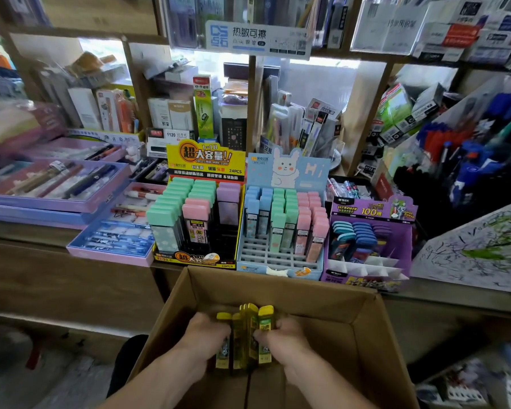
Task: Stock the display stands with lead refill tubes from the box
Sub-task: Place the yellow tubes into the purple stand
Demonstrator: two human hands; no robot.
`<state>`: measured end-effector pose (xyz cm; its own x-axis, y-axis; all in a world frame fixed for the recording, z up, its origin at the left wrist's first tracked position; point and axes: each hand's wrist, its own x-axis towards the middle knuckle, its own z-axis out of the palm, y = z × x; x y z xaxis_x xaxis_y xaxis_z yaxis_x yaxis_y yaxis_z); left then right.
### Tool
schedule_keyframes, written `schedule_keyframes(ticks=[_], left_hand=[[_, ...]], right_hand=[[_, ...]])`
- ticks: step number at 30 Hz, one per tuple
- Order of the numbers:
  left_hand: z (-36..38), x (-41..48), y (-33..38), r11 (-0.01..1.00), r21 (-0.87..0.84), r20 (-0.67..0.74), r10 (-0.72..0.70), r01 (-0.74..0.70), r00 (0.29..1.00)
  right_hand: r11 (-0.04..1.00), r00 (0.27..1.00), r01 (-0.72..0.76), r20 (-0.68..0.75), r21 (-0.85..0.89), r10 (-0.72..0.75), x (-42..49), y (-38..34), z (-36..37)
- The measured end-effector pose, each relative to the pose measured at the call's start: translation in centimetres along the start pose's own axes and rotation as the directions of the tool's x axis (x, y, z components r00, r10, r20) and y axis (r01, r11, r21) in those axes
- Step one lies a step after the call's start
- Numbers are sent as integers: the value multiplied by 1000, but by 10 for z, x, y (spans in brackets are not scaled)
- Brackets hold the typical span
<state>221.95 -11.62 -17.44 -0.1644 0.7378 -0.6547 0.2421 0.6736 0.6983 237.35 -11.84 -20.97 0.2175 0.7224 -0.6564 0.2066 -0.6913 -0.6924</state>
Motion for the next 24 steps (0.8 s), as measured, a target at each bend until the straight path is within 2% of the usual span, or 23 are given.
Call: schedule_keyframes(ticks=[5, 17, 24], left_hand=[[3, 1, 0, 997, -41, 30, -71, 72, 997], [22, -1, -3, 983, -159, 103, -72, 88, 992], [25, -2, -6, 984, -159, 136, -55, 76, 989]], right_hand=[[996, 999, -44, 24, 76, 42, -2, 0, -3], [994, 996, -80, 44, 70, 77, -12, -6, -1], [989, 993, -103, 74, 111, 95, -15, -6, -1]])
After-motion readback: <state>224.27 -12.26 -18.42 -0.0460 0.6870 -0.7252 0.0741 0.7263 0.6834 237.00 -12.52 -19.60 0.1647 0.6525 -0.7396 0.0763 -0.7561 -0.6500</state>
